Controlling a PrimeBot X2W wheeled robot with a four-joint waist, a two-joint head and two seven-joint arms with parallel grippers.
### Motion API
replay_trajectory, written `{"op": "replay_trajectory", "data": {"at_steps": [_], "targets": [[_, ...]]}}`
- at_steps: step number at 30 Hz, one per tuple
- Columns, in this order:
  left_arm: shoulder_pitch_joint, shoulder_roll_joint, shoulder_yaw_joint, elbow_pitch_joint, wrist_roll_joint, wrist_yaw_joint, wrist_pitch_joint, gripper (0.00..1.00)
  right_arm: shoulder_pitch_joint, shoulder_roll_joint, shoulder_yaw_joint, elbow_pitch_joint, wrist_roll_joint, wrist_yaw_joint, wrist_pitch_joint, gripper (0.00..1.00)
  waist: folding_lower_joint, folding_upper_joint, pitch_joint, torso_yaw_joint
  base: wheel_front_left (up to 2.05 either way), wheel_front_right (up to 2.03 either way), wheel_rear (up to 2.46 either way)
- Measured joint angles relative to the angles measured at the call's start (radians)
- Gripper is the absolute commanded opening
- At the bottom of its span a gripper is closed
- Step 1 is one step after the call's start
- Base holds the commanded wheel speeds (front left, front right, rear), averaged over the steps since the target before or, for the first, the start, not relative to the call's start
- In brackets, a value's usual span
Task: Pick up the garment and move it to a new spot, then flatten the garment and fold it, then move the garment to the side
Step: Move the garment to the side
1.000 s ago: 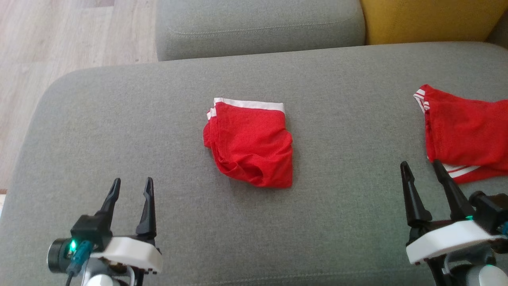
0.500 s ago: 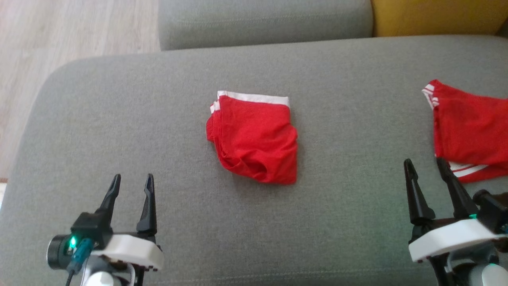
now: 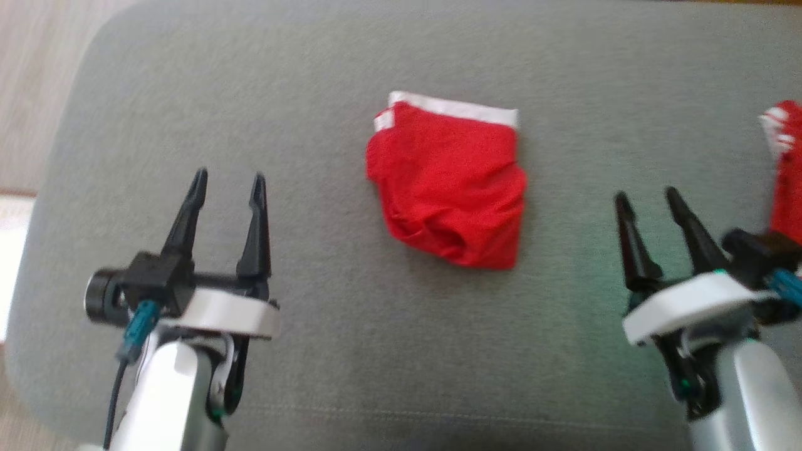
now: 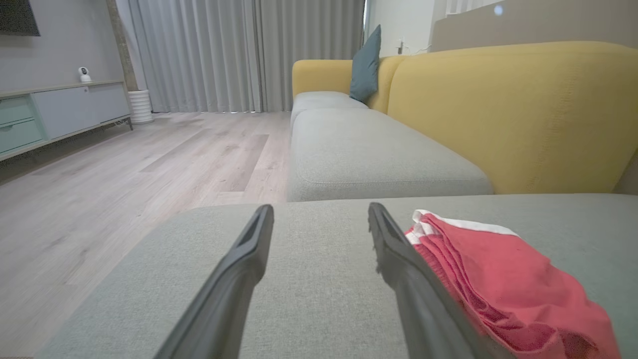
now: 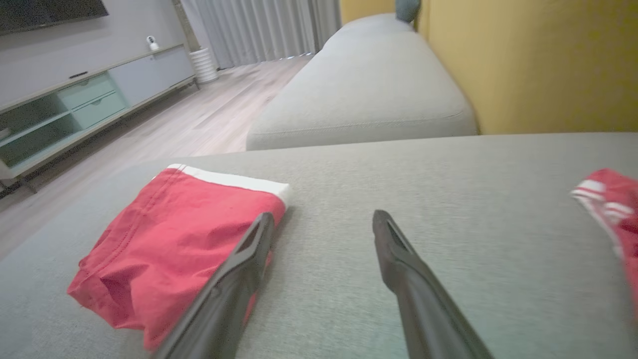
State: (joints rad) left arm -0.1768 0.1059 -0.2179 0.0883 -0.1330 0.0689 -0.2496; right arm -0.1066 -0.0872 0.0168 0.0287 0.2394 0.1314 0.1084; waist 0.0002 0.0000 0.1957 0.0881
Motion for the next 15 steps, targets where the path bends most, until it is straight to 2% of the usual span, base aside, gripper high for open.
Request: {"op": "replay_trajectory", "data": {"at_steps": [5, 6, 15], "targets": [[-0.049, -0.023, -0.01, -0.029, 0.008, -0.005, -0.004, 1.0, -0.116, -0.003, 0.059, 0.149, 0.027, 0.0, 0.0, 1.0, 0.0, 0.0, 0.056, 0.055, 0.0, 0.0, 0.0], [-0.049, -0.023, -0.01, -0.029, 0.008, -0.005, -0.004, 1.0, -0.116, -0.003, 0.059, 0.149, 0.027, 0.0, 0.0, 1.0, 0.0, 0.0, 0.056, 0.055, 0.0, 0.0, 0.0], [-0.058, -0.044, -0.022, -0.049, 0.025, -0.009, -0.006, 1.0, -0.26, 0.001, 0.131, 0.423, 0.071, 0.0, -0.011, 1.0, -0.0001, 0.0, 0.104, 0.118, 0.0, 0.0, 0.0]]}}
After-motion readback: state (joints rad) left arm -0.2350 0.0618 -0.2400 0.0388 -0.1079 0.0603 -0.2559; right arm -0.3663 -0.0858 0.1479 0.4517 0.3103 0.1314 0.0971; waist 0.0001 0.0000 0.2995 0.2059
